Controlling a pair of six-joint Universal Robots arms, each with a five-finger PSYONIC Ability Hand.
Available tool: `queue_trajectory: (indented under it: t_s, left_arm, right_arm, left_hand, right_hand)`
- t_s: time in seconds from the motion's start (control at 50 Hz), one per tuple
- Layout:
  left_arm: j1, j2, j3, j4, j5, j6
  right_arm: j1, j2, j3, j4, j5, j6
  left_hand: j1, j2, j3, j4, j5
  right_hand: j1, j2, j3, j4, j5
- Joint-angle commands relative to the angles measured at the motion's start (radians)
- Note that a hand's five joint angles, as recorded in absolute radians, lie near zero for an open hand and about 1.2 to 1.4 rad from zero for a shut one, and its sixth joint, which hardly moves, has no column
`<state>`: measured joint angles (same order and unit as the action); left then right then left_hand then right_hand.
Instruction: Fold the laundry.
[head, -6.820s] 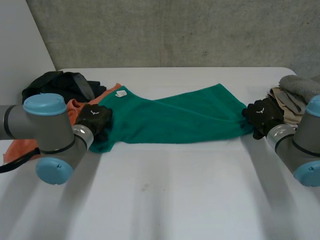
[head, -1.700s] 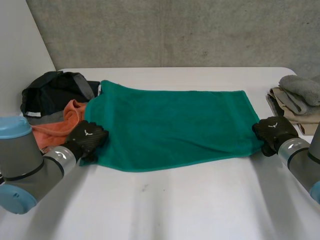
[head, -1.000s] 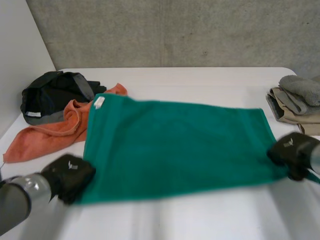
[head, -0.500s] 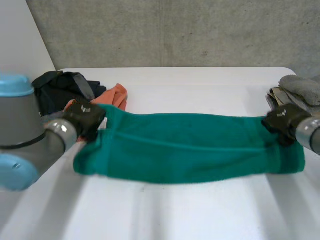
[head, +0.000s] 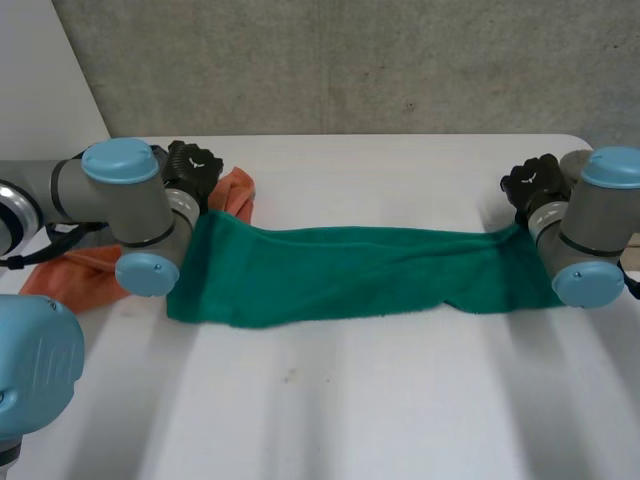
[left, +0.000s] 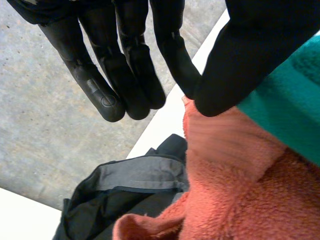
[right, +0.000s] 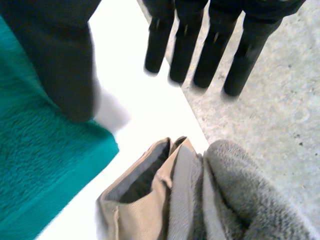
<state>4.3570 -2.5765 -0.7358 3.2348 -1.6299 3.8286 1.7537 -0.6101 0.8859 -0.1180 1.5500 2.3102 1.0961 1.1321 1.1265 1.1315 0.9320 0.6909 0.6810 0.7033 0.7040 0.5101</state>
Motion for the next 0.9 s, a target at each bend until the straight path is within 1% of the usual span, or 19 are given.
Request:
queue_trajectory:
  t_s: [0.02, 0.16, 0.24, 0.26, 0.3, 0.32, 0.38, 0.4, 0.44, 0.5, 0.64, 0.72, 0.74, 0.78, 0.82, 0.86, 0.88, 0.9]
  left_arm:
    - [-0.019, 0.047, -0.092, 0.031, 0.007, -0.001]
    - [-0.027, 0.22, -0.296, 0.056, 0.058, -0.067]
    - [-0.027, 0.308, -0.375, 0.053, 0.096, -0.138]
    - [-0.025, 0.324, -0.396, 0.048, 0.126, -0.167]
    - [-0.023, 0.335, -0.407, 0.042, 0.156, -0.184]
    - [-0.019, 0.337, -0.409, 0.028, 0.186, -0.198]
    - [-0.017, 0.328, -0.407, -0.007, 0.222, -0.199]
    - [-0.016, 0.314, -0.402, -0.035, 0.231, -0.192]
    - [-0.014, 0.293, -0.386, -0.065, 0.231, -0.17]
    - [-0.013, 0.277, -0.375, -0.095, 0.216, -0.146]
    - [-0.011, 0.233, -0.353, -0.073, 0.182, -0.141]
    - [-0.007, 0.176, -0.314, -0.018, 0.177, -0.13]
    - [-0.004, 0.15, -0.291, -0.001, 0.177, -0.121]
    - [0.0, 0.127, -0.269, 0.007, 0.171, -0.109]
    - [0.004, 0.102, -0.241, 0.008, 0.165, -0.078]
    - [0.007, 0.095, -0.232, 0.01, 0.159, -0.061]
    - [0.01, 0.093, -0.229, 0.013, 0.148, -0.051]
    - [0.01, 0.096, -0.231, 0.014, 0.144, -0.046]
  right_arm:
    - [0.013, 0.016, -0.016, 0.054, 0.038, 0.008]
    - [0.003, -0.056, 0.056, 0.046, 0.044, 0.066]
    - [-0.008, -0.1, 0.09, 0.055, 0.041, 0.116]
    - [-0.014, -0.114, 0.099, 0.072, 0.033, 0.13]
    - [-0.02, -0.122, 0.099, 0.096, 0.018, 0.135]
    - [-0.028, -0.125, 0.094, 0.124, -0.007, 0.136]
    - [-0.04, -0.116, 0.082, 0.152, -0.043, 0.138]
    - [-0.045, -0.103, 0.07, 0.165, -0.072, 0.137]
    - [-0.048, -0.079, 0.048, 0.179, -0.096, 0.133]
    - [-0.049, -0.053, 0.028, 0.192, -0.1, 0.127]
    - [-0.045, -0.036, 0.018, 0.186, -0.096, 0.118]
    - [-0.043, -0.02, -0.001, 0.169, -0.105, 0.138]
    - [-0.043, -0.008, -0.017, 0.161, -0.106, 0.146]
    - [-0.043, 0.009, -0.036, 0.155, -0.108, 0.147]
    - [-0.045, 0.036, -0.068, 0.149, -0.113, 0.149]
    - [-0.046, 0.058, -0.094, 0.14, -0.119, 0.149]
    - [-0.049, 0.079, -0.122, 0.133, -0.122, 0.149]
    - [-0.049, 0.09, -0.136, 0.133, -0.125, 0.152]
  left_hand:
    - [-0.922, -0.958, -0.952, -0.957, -0.932]
    - [-0.922, -0.958, -0.952, -0.957, -0.932]
    - [-0.922, -0.958, -0.952, -0.957, -0.932]
    - [-0.86, -0.896, -0.89, -0.895, -0.87]
    - [-0.812, -0.848, -0.843, -0.848, -0.823]
    - [-0.769, -0.805, -0.799, -0.804, -0.779]
    - [-0.718, -0.754, -0.749, -0.754, -0.729]
    - [-0.718, -0.754, -0.749, -0.754, -0.729]
    - [-0.701, -0.737, -0.731, -0.736, -0.711]
    - [-0.677, -0.713, -0.708, -0.713, -0.688]
    - [-0.592, -0.628, -0.623, -0.628, -0.603]
    - [-0.393, -0.429, -0.423, -0.428, -0.403]
    - [-0.23, -0.266, -0.26, -0.265, -0.24]
    - [-0.126, -0.162, -0.156, -0.161, -0.136]
    - [0.082, 0.046, 0.052, 0.047, 0.072]
    - [0.212, 0.176, 0.181, 0.176, 0.201]
    - [0.299, 0.263, 0.269, 0.264, 0.289]
    - [0.3, 0.264, 0.27, 0.265, 0.29]
  right_hand:
    - [-0.516, -0.506, -0.529, -0.529, -0.51]
    - [-0.516, -0.506, -0.529, -0.529, -0.51]
    - [-0.516, -0.506, -0.529, -0.529, -0.51]
    - [-0.516, -0.506, -0.529, -0.529, -0.51]
    - [-0.516, -0.506, -0.529, -0.529, -0.51]
    - [-0.516, -0.506, -0.529, -0.529, -0.51]
    - [-0.516, -0.506, -0.529, -0.529, -0.51]
    - [-0.516, -0.506, -0.529, -0.529, -0.51]
    - [-0.496, -0.486, -0.508, -0.509, -0.49]
    - [-0.499, -0.489, -0.511, -0.512, -0.492]
    - [-0.481, -0.471, -0.494, -0.494, -0.475]
    - [-0.358, -0.348, -0.37, -0.371, -0.352]
    - [-0.326, -0.316, -0.338, -0.339, -0.32]
    - [-0.308, -0.298, -0.32, -0.321, -0.302]
    - [-0.246, -0.237, -0.259, -0.26, -0.24]
    - [-0.194, -0.184, -0.206, -0.207, -0.187]
    - [-0.1, -0.09, -0.113, -0.113, -0.094]
    - [0.002, 0.012, -0.01, -0.011, 0.008]
